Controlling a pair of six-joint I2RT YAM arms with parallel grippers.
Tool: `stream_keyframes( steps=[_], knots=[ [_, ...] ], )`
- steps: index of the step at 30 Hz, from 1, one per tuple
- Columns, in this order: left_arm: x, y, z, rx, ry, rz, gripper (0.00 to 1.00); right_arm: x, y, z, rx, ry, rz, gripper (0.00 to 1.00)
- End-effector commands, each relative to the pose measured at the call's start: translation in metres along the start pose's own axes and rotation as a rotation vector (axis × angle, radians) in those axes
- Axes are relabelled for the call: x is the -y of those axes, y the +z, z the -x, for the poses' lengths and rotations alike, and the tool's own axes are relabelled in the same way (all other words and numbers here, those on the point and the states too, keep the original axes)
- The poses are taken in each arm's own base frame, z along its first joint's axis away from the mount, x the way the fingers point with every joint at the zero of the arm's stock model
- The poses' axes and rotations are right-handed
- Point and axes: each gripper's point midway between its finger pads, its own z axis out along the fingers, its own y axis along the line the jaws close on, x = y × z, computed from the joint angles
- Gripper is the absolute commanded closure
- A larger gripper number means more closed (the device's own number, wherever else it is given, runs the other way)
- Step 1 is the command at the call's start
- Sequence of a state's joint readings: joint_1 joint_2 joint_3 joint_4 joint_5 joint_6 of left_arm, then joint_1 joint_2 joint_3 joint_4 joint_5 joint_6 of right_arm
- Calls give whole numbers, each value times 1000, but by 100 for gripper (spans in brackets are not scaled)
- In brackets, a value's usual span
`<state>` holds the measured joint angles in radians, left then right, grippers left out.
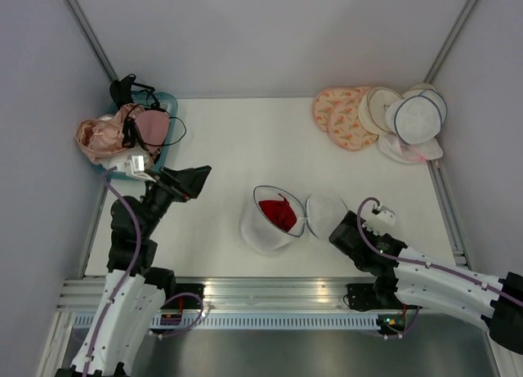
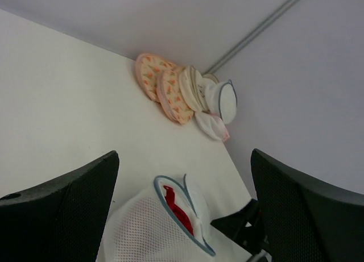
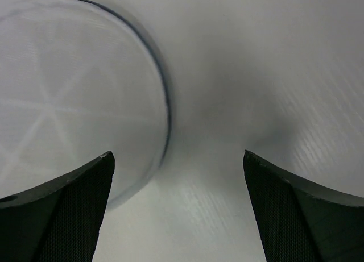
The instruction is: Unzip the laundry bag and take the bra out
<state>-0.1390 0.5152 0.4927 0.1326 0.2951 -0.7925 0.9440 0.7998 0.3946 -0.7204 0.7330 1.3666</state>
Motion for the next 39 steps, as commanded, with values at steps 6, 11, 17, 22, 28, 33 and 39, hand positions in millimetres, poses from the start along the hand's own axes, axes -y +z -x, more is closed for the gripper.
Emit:
stream_keyframes(
  steps=[6,11,17,22,28,33,39],
  knots=[
    [17,-48,-40,-150,-20,-62,0,-4,11,-4,46,463,165,2],
    [17,-56,-45,-156,-27,-64,0,-6,17,-17,1,531,190,2],
    [17,-56,-51,-185,-47,-69,0,-8,25,-27,-16,510,149,4],
    [19,-60,-53,-191,-54,-80,0,-13,32,-24,27,486,155,32],
    [27,-69,-53,-198,-39,-107,0,-24,12,21,167,406,182,100],
    [31,-75,-50,-199,-16,-108,0,-53,-26,81,304,314,281,100],
    [33,-80,-51,-203,-6,-112,0,-93,-57,122,358,-2,246,100]
  ],
)
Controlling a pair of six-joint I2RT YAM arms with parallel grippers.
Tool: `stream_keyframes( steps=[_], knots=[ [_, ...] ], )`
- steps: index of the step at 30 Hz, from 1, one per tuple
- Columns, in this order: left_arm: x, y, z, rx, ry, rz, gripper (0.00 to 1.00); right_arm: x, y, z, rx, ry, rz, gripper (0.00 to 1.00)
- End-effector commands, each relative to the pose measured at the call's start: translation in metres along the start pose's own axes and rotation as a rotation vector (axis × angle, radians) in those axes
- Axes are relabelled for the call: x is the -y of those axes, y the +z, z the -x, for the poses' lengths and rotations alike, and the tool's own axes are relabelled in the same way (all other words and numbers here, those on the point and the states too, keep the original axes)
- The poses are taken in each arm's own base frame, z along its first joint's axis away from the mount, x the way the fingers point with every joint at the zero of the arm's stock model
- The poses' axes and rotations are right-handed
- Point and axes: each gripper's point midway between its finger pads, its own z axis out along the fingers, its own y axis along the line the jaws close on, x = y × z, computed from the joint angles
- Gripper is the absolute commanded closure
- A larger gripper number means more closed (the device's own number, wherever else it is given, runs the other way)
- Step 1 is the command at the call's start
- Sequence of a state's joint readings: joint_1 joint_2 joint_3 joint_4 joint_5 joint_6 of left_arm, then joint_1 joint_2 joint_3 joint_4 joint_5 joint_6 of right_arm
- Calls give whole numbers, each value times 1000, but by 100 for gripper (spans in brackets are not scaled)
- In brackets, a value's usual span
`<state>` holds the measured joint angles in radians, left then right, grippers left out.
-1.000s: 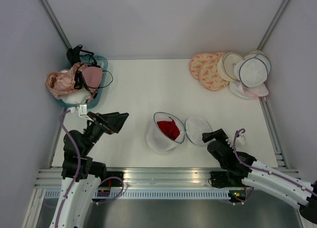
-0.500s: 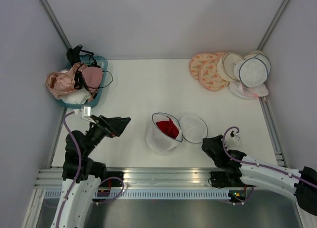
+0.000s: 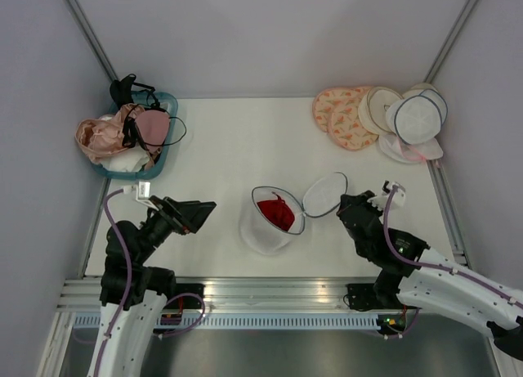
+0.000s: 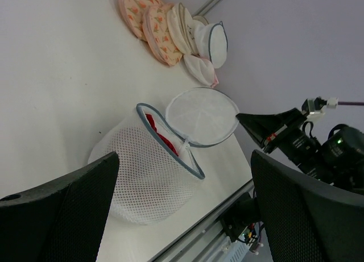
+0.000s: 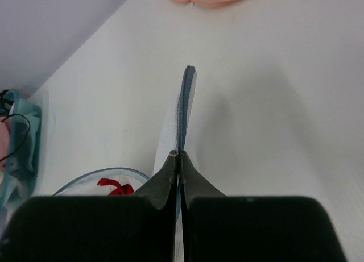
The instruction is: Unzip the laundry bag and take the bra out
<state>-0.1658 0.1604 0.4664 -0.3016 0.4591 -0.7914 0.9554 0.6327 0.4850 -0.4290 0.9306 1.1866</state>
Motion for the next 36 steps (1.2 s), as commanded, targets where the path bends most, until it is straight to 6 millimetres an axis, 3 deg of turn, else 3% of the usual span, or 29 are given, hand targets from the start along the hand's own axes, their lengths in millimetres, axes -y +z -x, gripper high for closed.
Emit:
stream_keyframes(
  steps=[1,2,3,5,6,8,10,12,14,18,19,22,23,24,25,27,30,33,36],
  knots=[
    [17,-9,5,2,38,-45,0,-29,2,24,30,-292,-23,100],
    [16,-10,5,6,43,-39,0,-32,9,11,-14,-440,-40,100],
    [17,-11,6,8,47,-39,0,-50,9,18,-21,-472,-36,100],
    [18,-14,6,8,56,-33,0,-53,19,7,-48,-667,-86,100],
    [17,-14,5,7,58,-29,0,-68,20,14,-18,-693,-85,99],
    [15,-17,5,8,64,-14,0,-77,14,4,15,-803,-95,100],
    [13,-17,2,-9,62,-2,0,-90,8,5,51,-815,-80,99],
    [12,-16,-3,-36,53,-5,0,-90,7,7,56,-762,-73,100],
    [14,-16,-8,-63,46,-21,0,-87,4,10,62,-702,-69,100],
    [24,-12,-13,-126,46,-81,0,-49,-1,12,71,-619,-166,99],
    [31,-10,-13,-149,40,-118,0,-45,-1,8,66,-539,-176,99],
    [47,-1,-2,-164,29,-178,0,-25,-1,-11,3,-529,-192,100],
    [54,0,-1,-180,27,-209,0,-18,-2,-22,-38,-510,-197,94],
    [62,2,5,-180,31,-227,0,-15,-2,-25,-51,-503,-205,77],
    [62,9,5,-211,10,-233,0,-11,-3,-28,-65,-497,-216,47],
    [70,14,12,-232,6,-247,0,-5,-6,-26,-57,-487,-243,31],
    [72,29,13,-301,-1,-255,0,-4,-12,-23,-54,-490,-246,26],
    [77,51,-2,-394,15,-262,3,-9,-16,-24,-69,-488,-210,25],
    [76,81,-33,-518,54,-205,6,-10,-18,-23,-73,-486,-187,24]
  ],
)
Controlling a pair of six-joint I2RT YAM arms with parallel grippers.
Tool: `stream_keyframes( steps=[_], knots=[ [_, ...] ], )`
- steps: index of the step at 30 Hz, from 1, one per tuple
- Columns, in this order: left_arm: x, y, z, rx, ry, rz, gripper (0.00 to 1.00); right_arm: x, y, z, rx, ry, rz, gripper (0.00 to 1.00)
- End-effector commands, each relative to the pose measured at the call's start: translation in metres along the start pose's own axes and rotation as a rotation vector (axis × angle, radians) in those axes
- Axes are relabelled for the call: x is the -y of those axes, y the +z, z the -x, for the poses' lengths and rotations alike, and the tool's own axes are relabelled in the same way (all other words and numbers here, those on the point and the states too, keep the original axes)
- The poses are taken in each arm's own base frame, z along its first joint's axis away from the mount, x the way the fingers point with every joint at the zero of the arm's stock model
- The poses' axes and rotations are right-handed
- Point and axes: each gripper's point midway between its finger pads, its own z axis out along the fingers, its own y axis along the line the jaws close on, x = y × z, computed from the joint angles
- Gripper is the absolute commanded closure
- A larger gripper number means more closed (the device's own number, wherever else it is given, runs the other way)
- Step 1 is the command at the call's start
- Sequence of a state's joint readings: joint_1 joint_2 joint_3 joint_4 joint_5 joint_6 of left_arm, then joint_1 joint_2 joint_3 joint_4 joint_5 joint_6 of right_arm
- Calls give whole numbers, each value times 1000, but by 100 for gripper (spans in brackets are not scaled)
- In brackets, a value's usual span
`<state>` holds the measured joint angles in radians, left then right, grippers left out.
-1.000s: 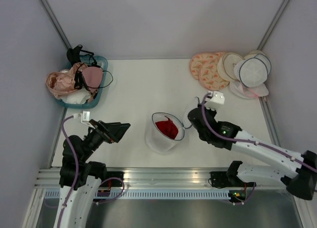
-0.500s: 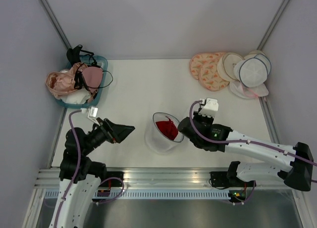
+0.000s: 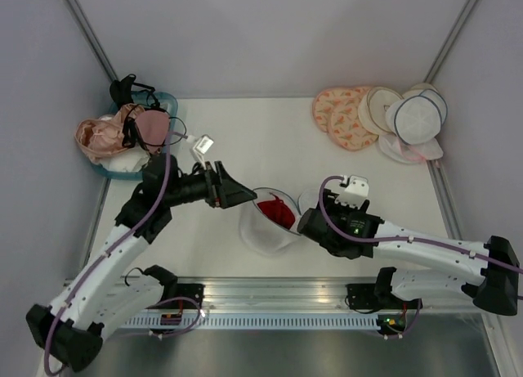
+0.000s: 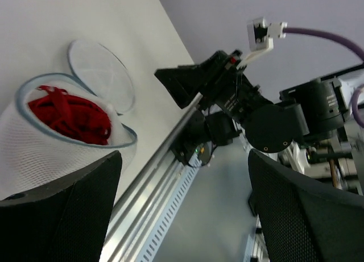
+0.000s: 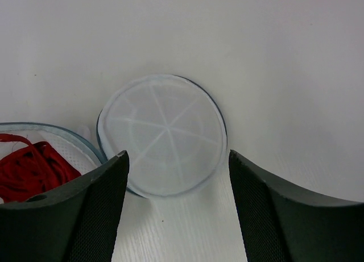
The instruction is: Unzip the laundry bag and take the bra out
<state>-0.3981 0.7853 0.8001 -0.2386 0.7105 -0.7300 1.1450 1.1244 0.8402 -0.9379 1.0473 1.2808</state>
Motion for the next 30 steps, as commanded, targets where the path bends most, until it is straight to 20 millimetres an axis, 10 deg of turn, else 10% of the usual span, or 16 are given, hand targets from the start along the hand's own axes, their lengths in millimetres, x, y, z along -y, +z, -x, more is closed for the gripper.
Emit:
stream_keyframes(
  steps=[1,14,30],
  knots=[
    [4,38,-9,-86,105,35,8,0,-6,7,12,47,34,24],
    [-79,143,-72,-320,191,470,21,33,-11,12,32,88,31,26],
    [-150,176,-122,-411,177,722,34,35,-16,6,1,82,142,24]
  ],
)
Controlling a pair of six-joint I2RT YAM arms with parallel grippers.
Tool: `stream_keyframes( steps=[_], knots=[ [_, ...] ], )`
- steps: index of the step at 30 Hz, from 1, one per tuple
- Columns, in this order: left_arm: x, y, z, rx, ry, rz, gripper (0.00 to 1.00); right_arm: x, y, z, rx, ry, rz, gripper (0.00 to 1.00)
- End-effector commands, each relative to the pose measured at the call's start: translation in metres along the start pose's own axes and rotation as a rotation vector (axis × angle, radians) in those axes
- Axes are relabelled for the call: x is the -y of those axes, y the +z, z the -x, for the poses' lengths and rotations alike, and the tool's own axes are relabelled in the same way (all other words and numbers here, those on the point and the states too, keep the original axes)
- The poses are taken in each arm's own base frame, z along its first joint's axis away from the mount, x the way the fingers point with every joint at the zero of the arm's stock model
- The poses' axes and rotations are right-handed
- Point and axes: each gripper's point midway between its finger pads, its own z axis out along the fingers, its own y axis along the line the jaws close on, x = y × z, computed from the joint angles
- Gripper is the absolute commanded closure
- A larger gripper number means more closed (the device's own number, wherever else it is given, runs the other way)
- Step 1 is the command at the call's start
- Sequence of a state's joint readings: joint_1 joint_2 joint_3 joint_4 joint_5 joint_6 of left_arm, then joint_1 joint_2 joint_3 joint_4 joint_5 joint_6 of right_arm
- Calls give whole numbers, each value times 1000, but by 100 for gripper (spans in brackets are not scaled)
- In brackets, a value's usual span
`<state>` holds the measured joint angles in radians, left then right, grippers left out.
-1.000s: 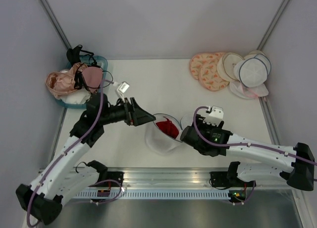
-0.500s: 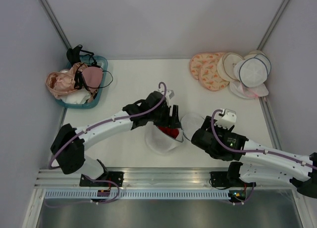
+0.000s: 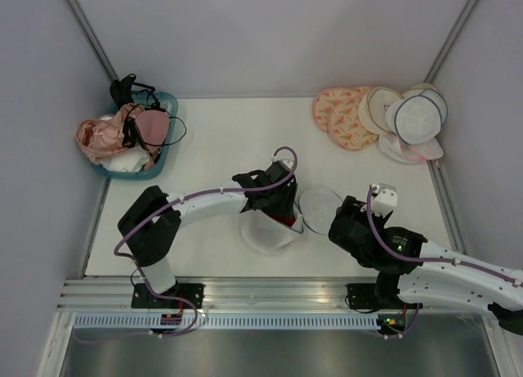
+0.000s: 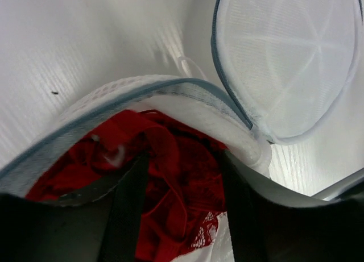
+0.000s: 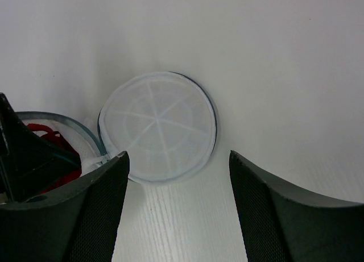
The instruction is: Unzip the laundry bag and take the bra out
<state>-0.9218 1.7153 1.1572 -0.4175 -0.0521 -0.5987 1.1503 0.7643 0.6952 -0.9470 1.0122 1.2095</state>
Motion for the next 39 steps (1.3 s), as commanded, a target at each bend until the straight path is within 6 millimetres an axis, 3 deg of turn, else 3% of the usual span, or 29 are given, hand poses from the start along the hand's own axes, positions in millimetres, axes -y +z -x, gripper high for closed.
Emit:
stream_keyframes(
  steps=[1,4,5,9,11,13,16,20,31,36,39],
  knots=[
    [13,10,13,36,-10,11,44,-5,0,-2,-3,-24,27,24],
    [13,20,8,25,-15,12,62,-6,0,-4,-11,-36,34,24],
    [11,22,5,18,-19,17,74,-6,0,-5,-11,-39,35,24],
    [5,25,1,24,-25,29,86,-4,0,-7,-19,-33,44,24],
    [3,23,-2,23,-25,29,98,-4,0,-7,-19,-29,47,24],
    [4,19,-4,23,-29,15,98,-4,0,-8,-20,-34,47,24],
    [12,-4,9,80,-31,-20,98,-6,0,-8,-24,-35,54,24],
    [31,-55,35,192,-44,-111,98,-9,0,-9,-27,-41,59,24],
    [56,-135,70,355,-47,-261,98,-17,3,-15,-36,-51,67,24],
    [60,-193,116,567,-40,-300,98,-15,5,-16,-33,-53,63,24],
    [66,-239,145,715,-40,-357,98,-16,5,-18,-38,-59,62,24]
  ],
)
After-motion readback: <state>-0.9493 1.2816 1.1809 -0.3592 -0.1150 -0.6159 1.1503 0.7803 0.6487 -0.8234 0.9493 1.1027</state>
